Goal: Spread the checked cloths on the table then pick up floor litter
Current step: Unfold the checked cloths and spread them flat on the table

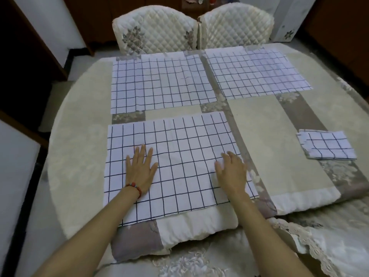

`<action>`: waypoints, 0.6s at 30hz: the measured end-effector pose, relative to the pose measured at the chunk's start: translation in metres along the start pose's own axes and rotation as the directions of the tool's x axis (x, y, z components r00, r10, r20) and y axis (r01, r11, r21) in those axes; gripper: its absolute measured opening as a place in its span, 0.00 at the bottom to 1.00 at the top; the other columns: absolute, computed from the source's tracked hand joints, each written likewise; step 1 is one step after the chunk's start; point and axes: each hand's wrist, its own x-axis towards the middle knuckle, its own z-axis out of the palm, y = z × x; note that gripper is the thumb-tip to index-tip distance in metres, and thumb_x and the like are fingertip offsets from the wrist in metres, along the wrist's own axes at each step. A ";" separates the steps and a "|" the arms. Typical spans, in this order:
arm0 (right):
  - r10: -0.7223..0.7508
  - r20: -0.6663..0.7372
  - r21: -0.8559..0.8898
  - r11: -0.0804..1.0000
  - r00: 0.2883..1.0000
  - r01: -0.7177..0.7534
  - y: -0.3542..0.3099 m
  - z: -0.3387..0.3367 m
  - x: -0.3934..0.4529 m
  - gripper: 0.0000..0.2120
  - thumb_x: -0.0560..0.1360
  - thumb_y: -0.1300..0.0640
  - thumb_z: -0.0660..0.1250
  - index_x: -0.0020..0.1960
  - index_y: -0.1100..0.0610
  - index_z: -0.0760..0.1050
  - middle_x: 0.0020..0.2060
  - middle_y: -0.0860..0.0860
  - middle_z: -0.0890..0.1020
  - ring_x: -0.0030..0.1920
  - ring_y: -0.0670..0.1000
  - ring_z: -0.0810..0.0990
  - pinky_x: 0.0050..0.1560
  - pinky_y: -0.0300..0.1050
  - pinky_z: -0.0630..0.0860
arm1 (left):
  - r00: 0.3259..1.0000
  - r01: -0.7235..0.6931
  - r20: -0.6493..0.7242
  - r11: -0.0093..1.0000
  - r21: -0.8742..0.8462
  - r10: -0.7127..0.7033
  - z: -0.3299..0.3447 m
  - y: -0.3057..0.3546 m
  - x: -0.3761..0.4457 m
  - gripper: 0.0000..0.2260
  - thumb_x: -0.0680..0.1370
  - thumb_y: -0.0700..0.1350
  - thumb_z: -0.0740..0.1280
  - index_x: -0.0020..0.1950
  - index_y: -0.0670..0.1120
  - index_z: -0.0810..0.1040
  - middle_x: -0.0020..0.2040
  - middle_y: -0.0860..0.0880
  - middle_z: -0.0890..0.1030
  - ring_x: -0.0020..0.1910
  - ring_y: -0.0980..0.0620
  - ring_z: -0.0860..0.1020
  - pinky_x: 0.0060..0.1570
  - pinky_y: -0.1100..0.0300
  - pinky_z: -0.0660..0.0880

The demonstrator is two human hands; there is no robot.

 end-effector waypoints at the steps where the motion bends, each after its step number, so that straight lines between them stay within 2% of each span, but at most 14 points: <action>1: -0.100 0.058 0.008 0.995 0.993 0.100 -0.010 0.010 0.005 0.21 0.79 0.49 0.56 0.70 0.55 0.64 0.72 0.54 0.65 0.73 0.54 0.59 0.70 0.51 0.54 | 1.000 0.006 -0.006 1.000 -0.013 -0.006 0.001 0.009 -0.001 0.26 0.80 0.57 0.46 0.75 0.52 0.42 0.78 0.49 0.43 0.76 0.50 0.40 0.73 0.46 0.36; 4: -0.354 0.264 0.004 0.931 0.897 0.366 -0.028 0.038 0.012 0.24 0.80 0.45 0.50 0.74 0.50 0.54 0.76 0.49 0.54 0.76 0.51 0.48 0.74 0.51 0.44 | 1.000 -0.002 0.030 1.000 -0.031 0.003 0.008 0.030 -0.003 0.26 0.80 0.57 0.47 0.75 0.53 0.44 0.78 0.50 0.43 0.76 0.50 0.40 0.72 0.46 0.36; 6: -0.417 0.331 -0.010 0.895 0.847 0.445 -0.025 0.052 0.015 0.25 0.80 0.43 0.47 0.75 0.47 0.49 0.77 0.47 0.49 0.76 0.49 0.44 0.74 0.51 0.40 | 0.999 0.011 0.050 1.000 -0.004 -0.011 0.013 0.032 -0.003 0.26 0.80 0.59 0.46 0.75 0.54 0.42 0.78 0.51 0.42 0.76 0.51 0.40 0.72 0.47 0.36; 9: -0.368 0.278 -0.021 0.921 0.887 0.388 -0.005 0.055 0.025 0.26 0.79 0.42 0.46 0.75 0.45 0.46 0.77 0.45 0.46 0.76 0.48 0.41 0.74 0.48 0.36 | 0.999 0.035 0.036 0.998 0.043 -0.037 0.015 0.025 -0.002 0.28 0.75 0.64 0.37 0.73 0.57 0.38 0.76 0.53 0.39 0.76 0.51 0.40 0.73 0.48 0.36; 12: -0.219 0.205 -0.037 0.972 0.954 0.231 0.019 0.047 0.037 0.26 0.80 0.44 0.47 0.75 0.47 0.46 0.77 0.47 0.45 0.76 0.49 0.41 0.75 0.50 0.37 | 0.995 0.101 0.009 0.995 0.024 -0.101 0.015 0.016 -0.005 0.30 0.71 0.66 0.33 0.72 0.58 0.36 0.73 0.56 0.36 0.76 0.51 0.40 0.73 0.49 0.36; 15: -0.039 0.121 -0.025 0.999 0.992 0.042 0.022 0.036 0.049 0.26 0.80 0.46 0.48 0.75 0.52 0.51 0.77 0.52 0.50 0.77 0.52 0.44 0.75 0.57 0.42 | 0.991 0.130 -0.005 0.991 0.017 -0.130 0.014 0.013 -0.007 0.31 0.69 0.69 0.29 0.70 0.59 0.32 0.72 0.55 0.34 0.76 0.52 0.38 0.73 0.48 0.36; 16: -0.022 0.091 -0.021 0.999 0.996 0.024 0.014 0.036 0.052 0.25 0.80 0.47 0.49 0.75 0.54 0.53 0.76 0.53 0.52 0.76 0.54 0.46 0.75 0.58 0.43 | 0.991 0.130 -0.008 0.991 0.019 -0.130 0.014 0.013 -0.007 0.31 0.68 0.69 0.27 0.69 0.59 0.31 0.72 0.55 0.34 0.75 0.52 0.37 0.73 0.48 0.36; 17: -0.067 0.069 -0.029 0.997 0.995 0.069 0.002 0.038 0.054 0.25 0.80 0.48 0.50 0.74 0.55 0.54 0.76 0.54 0.54 0.76 0.55 0.47 0.74 0.58 0.43 | 0.991 0.130 -0.011 0.991 0.018 -0.130 0.015 0.013 -0.007 0.31 0.68 0.69 0.26 0.69 0.60 0.30 0.72 0.55 0.34 0.75 0.53 0.36 0.73 0.47 0.36; 18: -0.177 0.063 -0.040 0.983 0.982 0.180 -0.015 0.041 0.056 0.25 0.80 0.48 0.51 0.74 0.55 0.55 0.76 0.54 0.54 0.76 0.55 0.48 0.74 0.57 0.42 | 0.991 0.132 -0.015 0.991 0.019 -0.131 0.016 0.014 -0.007 0.31 0.68 0.68 0.25 0.69 0.60 0.30 0.73 0.55 0.33 0.74 0.53 0.35 0.73 0.47 0.36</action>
